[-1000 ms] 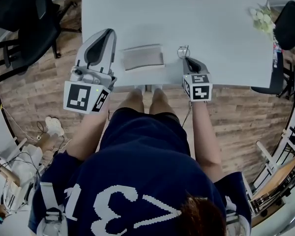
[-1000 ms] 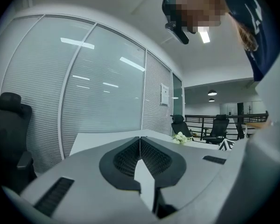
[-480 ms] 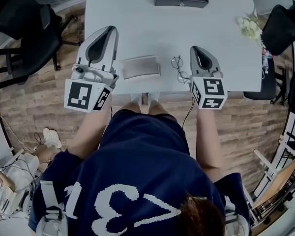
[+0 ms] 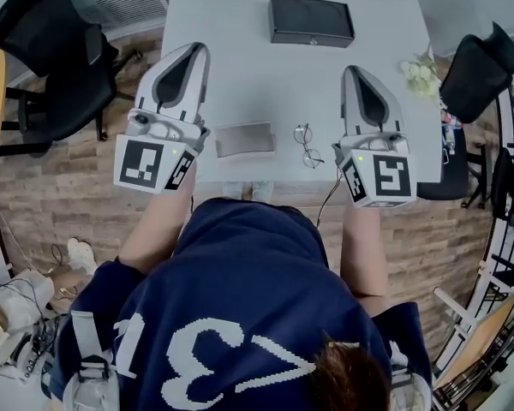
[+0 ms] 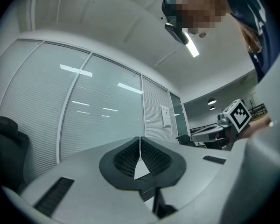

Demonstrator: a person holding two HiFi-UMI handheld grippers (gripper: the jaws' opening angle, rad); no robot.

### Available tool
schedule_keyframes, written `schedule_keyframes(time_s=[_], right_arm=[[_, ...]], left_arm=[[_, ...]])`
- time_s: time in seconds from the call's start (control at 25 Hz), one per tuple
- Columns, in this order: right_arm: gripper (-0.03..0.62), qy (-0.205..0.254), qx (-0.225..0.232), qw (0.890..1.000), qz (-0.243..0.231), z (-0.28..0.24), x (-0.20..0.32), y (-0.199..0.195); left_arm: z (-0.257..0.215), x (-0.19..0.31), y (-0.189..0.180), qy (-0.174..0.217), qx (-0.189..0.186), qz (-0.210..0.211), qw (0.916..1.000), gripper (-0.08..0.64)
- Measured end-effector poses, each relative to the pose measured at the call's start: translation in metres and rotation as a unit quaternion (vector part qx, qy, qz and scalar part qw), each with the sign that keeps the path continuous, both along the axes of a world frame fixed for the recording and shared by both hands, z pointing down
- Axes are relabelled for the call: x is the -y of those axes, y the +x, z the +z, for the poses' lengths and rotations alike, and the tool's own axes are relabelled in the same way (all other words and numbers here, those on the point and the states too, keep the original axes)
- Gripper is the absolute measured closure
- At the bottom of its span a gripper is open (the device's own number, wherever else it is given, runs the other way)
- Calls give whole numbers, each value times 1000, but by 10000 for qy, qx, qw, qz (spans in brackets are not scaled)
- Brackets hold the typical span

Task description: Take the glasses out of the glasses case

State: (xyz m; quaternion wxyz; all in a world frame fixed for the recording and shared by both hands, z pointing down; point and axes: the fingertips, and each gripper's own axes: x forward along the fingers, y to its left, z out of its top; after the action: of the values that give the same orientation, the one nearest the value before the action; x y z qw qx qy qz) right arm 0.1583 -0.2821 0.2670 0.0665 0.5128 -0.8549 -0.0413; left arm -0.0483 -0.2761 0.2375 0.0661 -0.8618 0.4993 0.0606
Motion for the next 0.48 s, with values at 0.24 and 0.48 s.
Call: schedule_keyframes(time_s=[0.24, 0.48], right_arm=[[568, 102, 436, 9972, -598, -20, 5, -37], [568, -11, 641, 9924, -1055, -22, 7, -73]], left_arm=[[-8, -11, -33, 86, 58, -475, 9988, 540], [-11, -21, -62, 73, 56, -834, 9965, 540]])
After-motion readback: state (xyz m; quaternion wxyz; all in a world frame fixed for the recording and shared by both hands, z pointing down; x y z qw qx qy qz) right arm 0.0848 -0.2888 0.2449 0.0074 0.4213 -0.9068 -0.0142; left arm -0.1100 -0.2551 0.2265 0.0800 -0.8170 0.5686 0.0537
